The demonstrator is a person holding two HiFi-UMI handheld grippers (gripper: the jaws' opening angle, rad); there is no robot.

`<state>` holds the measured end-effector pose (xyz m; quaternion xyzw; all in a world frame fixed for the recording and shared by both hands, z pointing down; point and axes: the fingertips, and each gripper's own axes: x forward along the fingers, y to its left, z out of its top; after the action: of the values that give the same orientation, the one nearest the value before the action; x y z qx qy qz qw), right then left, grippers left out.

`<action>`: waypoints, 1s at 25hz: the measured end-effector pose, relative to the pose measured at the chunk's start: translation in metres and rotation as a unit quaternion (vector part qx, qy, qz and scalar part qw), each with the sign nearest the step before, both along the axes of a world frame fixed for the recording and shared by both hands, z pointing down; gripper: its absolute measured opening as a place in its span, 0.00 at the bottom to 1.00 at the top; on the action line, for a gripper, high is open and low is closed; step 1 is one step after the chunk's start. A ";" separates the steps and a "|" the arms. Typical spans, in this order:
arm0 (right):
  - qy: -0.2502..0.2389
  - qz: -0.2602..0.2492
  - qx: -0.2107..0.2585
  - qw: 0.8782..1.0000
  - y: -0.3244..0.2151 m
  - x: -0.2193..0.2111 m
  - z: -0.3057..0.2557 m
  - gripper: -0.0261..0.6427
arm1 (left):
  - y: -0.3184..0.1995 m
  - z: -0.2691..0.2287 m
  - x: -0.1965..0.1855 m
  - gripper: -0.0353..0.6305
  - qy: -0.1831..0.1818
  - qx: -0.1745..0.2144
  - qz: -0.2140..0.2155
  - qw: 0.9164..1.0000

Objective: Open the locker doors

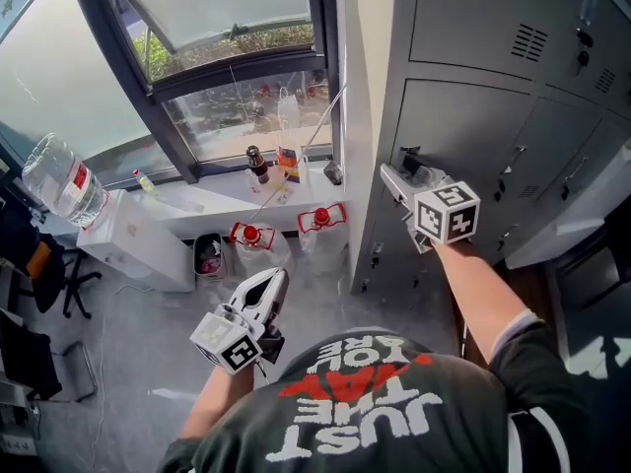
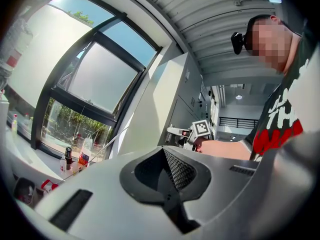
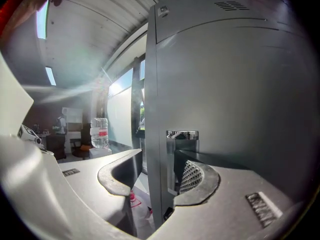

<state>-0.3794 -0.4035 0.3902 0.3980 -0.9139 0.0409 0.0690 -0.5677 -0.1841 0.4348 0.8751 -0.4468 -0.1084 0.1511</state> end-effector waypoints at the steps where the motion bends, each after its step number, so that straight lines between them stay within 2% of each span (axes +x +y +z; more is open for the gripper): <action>1: 0.000 0.000 0.000 1.000 0.001 0.000 0.000 0.33 | 0.000 0.001 -0.001 0.05 0.002 -0.001 0.001 1.000; 10: -0.002 -0.022 0.000 1.000 0.030 0.009 0.001 0.33 | -0.002 0.005 0.002 0.05 0.000 0.000 0.022 1.000; 17: -0.009 -0.052 -0.012 0.999 0.065 0.025 0.000 0.33 | -0.003 -0.002 0.022 0.05 0.006 0.002 0.044 0.999; 25: 0.016 0.029 0.016 0.999 0.093 0.053 -0.001 0.24 | -0.001 0.000 0.034 0.05 0.008 -0.002 0.061 0.998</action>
<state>-0.3264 -0.3104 0.3888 0.4260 -0.9012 0.0223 0.0762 -0.5337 -0.1852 0.4344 0.8993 -0.3920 -0.1052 0.1631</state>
